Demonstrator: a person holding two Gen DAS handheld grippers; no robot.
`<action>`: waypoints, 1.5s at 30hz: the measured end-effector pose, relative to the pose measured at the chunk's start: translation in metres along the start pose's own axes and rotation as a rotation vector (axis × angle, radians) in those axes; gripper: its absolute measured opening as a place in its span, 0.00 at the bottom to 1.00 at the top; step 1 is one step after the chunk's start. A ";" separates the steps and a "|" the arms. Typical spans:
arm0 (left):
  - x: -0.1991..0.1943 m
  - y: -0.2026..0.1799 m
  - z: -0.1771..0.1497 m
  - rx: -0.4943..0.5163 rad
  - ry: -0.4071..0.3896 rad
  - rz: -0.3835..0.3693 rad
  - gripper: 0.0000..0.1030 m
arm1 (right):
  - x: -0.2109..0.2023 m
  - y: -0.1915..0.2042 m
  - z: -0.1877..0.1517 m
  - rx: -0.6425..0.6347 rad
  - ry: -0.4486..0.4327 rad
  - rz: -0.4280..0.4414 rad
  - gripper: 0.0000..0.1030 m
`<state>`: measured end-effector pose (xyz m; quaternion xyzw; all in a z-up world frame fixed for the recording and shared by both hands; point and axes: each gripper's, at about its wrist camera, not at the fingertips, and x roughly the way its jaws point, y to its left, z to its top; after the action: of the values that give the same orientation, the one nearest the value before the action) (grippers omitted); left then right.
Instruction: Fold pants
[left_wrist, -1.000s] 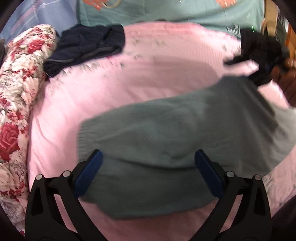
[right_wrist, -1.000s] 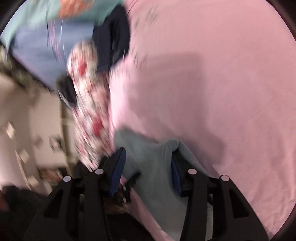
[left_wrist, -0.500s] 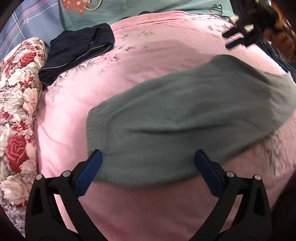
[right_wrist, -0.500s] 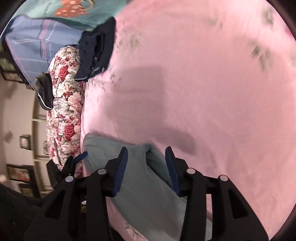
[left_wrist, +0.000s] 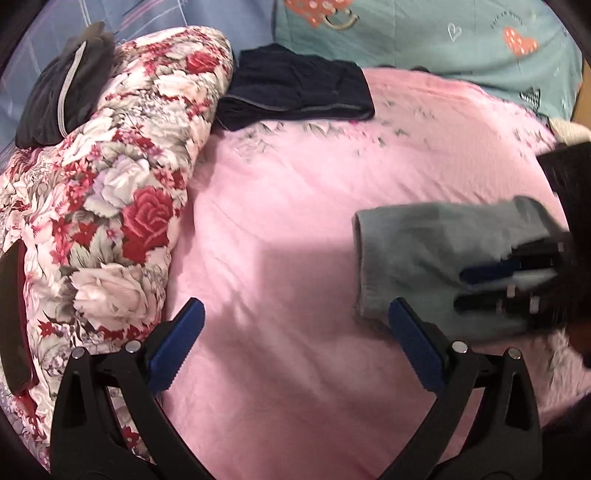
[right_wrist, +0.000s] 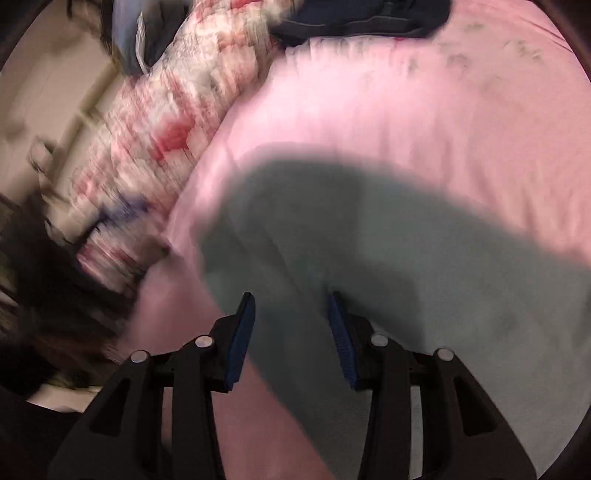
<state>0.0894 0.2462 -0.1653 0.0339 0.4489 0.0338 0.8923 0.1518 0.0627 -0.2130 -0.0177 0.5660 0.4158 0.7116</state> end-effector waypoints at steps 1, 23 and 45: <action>-0.003 -0.002 0.003 -0.003 -0.022 -0.004 0.98 | -0.008 0.002 -0.001 0.024 -0.008 -0.011 0.43; 0.061 -0.096 -0.008 0.166 0.038 -0.194 0.98 | -0.243 -0.130 -0.210 0.747 -0.426 -0.370 0.53; -0.023 -0.117 0.012 0.081 0.019 0.104 0.97 | -0.389 -0.245 -0.453 1.285 -0.749 -0.496 0.46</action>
<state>0.0894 0.1274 -0.1507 0.0929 0.4557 0.0624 0.8830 -0.0622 -0.5446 -0.1651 0.4130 0.3976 -0.1862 0.7979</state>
